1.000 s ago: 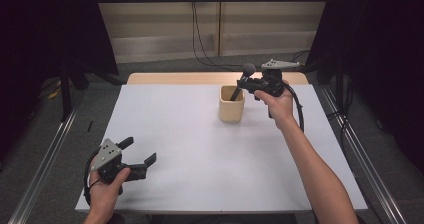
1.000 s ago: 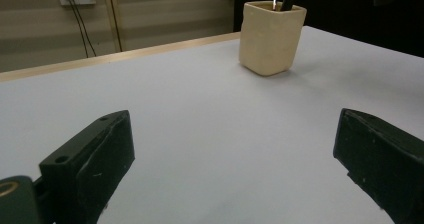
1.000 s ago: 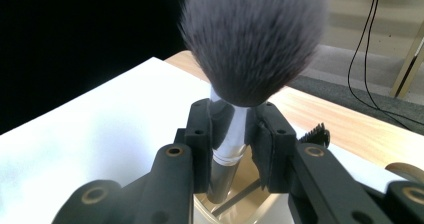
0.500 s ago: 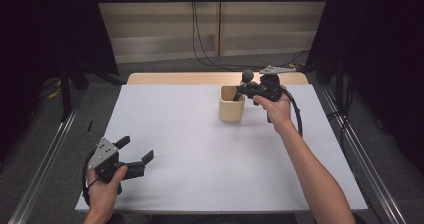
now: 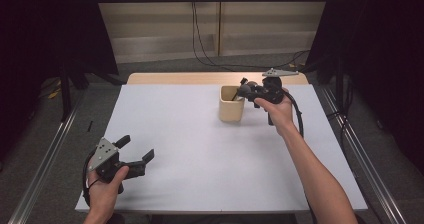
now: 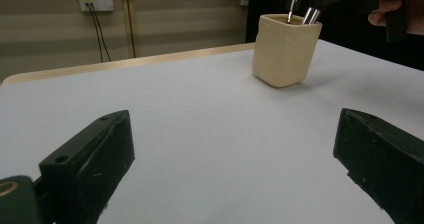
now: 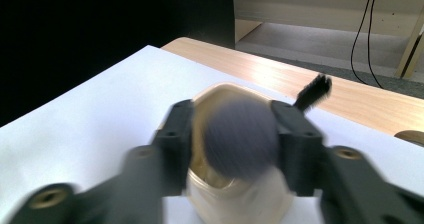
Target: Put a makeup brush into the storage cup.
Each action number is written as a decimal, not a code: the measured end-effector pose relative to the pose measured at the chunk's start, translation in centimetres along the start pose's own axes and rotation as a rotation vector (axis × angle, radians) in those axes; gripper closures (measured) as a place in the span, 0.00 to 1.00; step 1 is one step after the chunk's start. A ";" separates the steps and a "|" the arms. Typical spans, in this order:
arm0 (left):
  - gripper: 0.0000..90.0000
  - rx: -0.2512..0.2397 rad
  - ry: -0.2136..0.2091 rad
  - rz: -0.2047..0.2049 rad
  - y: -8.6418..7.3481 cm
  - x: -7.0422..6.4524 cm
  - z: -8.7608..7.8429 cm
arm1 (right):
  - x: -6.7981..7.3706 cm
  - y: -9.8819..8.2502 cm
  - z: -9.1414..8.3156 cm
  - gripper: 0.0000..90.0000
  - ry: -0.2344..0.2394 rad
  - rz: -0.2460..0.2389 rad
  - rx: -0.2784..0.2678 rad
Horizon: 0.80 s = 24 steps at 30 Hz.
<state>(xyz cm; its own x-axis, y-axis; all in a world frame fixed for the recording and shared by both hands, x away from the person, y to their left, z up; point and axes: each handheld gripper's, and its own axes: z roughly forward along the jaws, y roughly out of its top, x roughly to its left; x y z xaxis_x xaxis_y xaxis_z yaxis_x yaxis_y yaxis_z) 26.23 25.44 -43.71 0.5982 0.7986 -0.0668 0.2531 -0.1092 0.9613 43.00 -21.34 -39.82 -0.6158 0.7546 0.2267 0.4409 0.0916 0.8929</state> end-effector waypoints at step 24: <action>0.03 -0.010 0.005 -0.053 -0.1 0.4 0.5 | 0.6 -1.9 -3.8 0.00 -0.058 -0.006 -0.106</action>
<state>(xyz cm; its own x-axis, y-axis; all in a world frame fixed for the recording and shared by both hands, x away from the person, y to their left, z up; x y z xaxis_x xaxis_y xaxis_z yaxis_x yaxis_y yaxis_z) 26.80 25.49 -43.98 0.5805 0.8059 -0.1164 0.2766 -0.0607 0.9591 39.32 -23.57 -39.95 -0.5784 0.7905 0.2013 0.3642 0.0295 0.9309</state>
